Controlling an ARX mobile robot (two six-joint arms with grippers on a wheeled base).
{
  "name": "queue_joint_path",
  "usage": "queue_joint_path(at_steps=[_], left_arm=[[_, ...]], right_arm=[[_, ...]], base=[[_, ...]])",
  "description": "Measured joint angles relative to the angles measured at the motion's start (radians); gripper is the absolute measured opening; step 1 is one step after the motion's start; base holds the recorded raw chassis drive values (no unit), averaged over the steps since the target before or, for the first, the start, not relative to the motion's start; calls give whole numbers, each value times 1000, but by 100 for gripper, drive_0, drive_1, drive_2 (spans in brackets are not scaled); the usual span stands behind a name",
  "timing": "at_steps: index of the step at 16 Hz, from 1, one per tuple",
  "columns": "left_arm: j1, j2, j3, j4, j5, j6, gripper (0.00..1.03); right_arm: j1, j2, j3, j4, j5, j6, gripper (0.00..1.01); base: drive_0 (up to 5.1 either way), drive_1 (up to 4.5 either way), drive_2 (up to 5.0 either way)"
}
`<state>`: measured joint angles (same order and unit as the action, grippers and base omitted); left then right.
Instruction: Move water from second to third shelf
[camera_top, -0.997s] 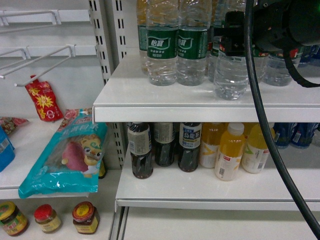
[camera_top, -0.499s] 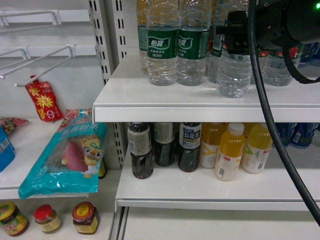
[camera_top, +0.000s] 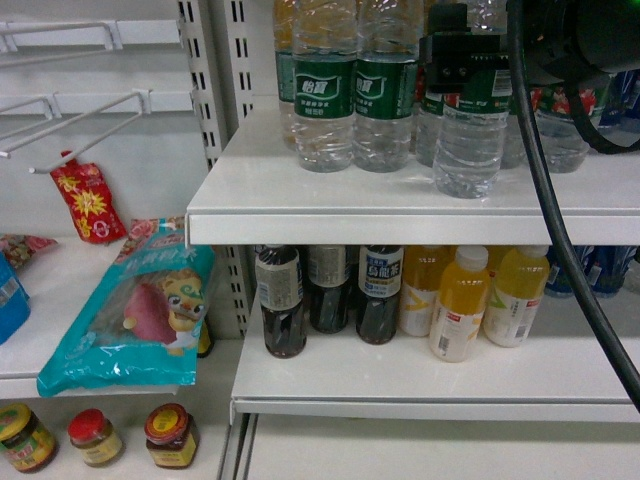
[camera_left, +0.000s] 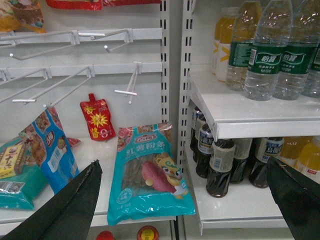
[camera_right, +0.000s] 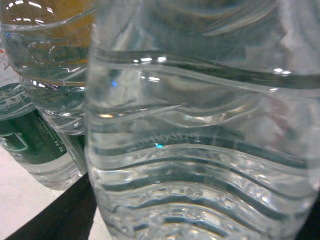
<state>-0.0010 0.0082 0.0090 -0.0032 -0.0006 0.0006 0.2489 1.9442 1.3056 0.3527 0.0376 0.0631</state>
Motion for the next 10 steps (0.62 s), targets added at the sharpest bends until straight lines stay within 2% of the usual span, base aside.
queue_joint_path(at_steps=[1,2,8,10], left_arm=[[0,0,0,0,0,0,98],[0,0,0,0,0,0,98],[0,0,0,0,0,0,98],[0,0,0,0,0,0,98]], right_arm=[[0,0,0,-2,0,3,100],[-1,0,0,-10,0,9,97],[-21,-80,-22,-67,-30,44,98],[-27,-122,-63,-84,-30,34,98]], base=[[0,0,0],[0,0,0],[0,0,0],[0,0,0]])
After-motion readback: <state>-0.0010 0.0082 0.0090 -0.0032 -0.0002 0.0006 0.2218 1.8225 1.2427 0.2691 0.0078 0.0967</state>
